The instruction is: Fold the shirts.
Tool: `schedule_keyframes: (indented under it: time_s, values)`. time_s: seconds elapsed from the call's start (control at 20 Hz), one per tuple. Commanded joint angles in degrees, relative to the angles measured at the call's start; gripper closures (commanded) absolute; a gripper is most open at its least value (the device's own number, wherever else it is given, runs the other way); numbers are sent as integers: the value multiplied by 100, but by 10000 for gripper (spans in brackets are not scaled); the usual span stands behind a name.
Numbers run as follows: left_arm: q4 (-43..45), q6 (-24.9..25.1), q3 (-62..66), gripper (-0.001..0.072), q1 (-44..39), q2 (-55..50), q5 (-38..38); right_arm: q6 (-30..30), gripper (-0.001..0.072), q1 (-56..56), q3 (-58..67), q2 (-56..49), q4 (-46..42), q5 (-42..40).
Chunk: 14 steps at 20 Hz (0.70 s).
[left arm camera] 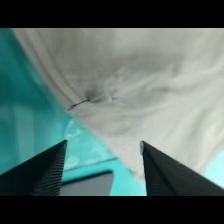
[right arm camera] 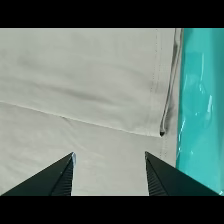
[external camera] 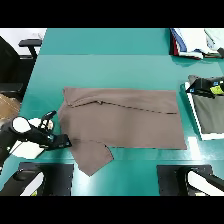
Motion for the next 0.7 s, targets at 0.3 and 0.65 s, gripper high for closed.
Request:
schedule_keyframes:
  time_s: [0.3,0.65]
  values:
    - [-817,-243,-334,684,-739,116,752,-142,279,-52,-2,17,26,203]
    - [-688,20,883,683,-739,133,321,-151,122,-1513,-1934,485,-33,841]
